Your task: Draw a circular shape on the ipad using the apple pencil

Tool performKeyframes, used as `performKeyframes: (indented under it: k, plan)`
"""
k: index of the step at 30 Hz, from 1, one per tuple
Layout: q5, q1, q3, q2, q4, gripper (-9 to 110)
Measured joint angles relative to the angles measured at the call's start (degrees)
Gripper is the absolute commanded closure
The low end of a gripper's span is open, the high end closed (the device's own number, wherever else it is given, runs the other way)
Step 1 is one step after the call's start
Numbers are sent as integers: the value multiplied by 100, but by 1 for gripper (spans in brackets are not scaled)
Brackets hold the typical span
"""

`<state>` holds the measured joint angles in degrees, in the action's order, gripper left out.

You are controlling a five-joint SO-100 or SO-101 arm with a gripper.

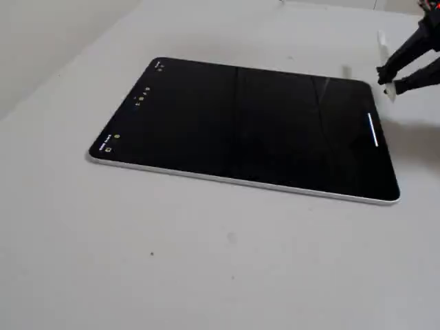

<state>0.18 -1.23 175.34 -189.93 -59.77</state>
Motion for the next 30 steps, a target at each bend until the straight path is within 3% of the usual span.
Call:
performKeyframes:
  k: [30]
  plan:
    - [-176, -18, 202, 0, 308, 101]
